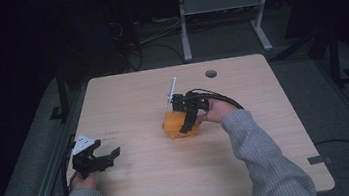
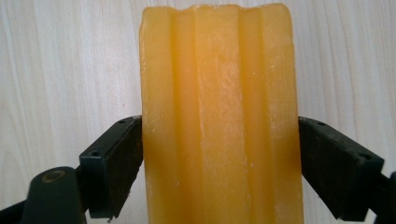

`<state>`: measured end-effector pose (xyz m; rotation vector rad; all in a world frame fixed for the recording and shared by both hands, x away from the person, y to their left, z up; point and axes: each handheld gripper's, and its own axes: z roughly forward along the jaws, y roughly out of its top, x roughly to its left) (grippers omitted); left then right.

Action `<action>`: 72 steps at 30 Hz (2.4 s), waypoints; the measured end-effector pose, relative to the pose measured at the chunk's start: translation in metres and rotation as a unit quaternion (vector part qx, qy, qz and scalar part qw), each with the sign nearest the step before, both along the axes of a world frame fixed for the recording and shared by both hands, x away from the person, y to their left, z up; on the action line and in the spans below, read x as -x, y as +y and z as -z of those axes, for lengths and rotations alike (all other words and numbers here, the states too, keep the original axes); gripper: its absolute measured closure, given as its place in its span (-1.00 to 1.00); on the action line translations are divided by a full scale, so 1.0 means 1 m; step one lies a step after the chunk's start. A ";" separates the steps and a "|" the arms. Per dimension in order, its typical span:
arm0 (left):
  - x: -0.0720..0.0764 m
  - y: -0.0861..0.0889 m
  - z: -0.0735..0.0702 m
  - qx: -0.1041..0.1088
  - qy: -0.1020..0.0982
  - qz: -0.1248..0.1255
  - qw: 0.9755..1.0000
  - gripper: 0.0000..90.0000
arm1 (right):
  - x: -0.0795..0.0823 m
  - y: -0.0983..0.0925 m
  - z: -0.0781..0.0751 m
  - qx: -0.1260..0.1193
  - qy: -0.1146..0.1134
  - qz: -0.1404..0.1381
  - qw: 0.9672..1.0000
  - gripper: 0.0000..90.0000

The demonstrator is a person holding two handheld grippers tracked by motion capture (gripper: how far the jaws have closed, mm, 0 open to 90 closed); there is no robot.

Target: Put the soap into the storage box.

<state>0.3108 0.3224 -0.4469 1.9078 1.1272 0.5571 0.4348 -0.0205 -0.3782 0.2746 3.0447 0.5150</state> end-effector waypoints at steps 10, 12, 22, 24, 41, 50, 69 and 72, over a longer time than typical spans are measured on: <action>-0.001 0.000 0.001 0.001 0.006 0.001 1.000 -0.69 | 0.003 -0.013 -0.013 -0.023 -0.003 0.019 1.000 -0.63; -0.001 0.000 0.001 0.001 0.006 0.001 1.000 -0.69 | 0.003 -0.016 -0.015 -0.028 -0.005 0.021 0.999 -0.63; -0.001 -0.001 0.001 0.003 0.008 -0.001 1.000 -0.69 | 0.007 -0.031 -0.019 -0.040 -0.003 0.039 0.998 -0.63; -0.001 -0.001 0.001 0.003 0.008 -0.001 1.000 -0.69 | 0.007 -0.035 -0.019 -0.043 -0.003 0.041 0.998 -0.63; -0.001 -0.003 0.002 0.000 0.011 0.003 1.000 -0.69 | 0.017 -0.066 -0.016 -0.061 0.008 0.079 0.995 -0.65; -0.001 -0.003 0.003 0.001 0.013 0.005 1.000 -0.69 | 0.021 -0.079 -0.015 -0.069 0.011 0.096 0.993 -0.66; -0.001 -0.005 0.003 -0.001 0.013 0.009 1.000 -0.69 | 0.035 -0.107 -0.007 -0.078 0.015 0.119 0.990 -0.66; -0.001 -0.005 0.003 -0.002 0.013 0.008 1.000 -0.69 | 0.036 -0.110 -0.005 -0.076 0.018 0.123 0.989 -0.66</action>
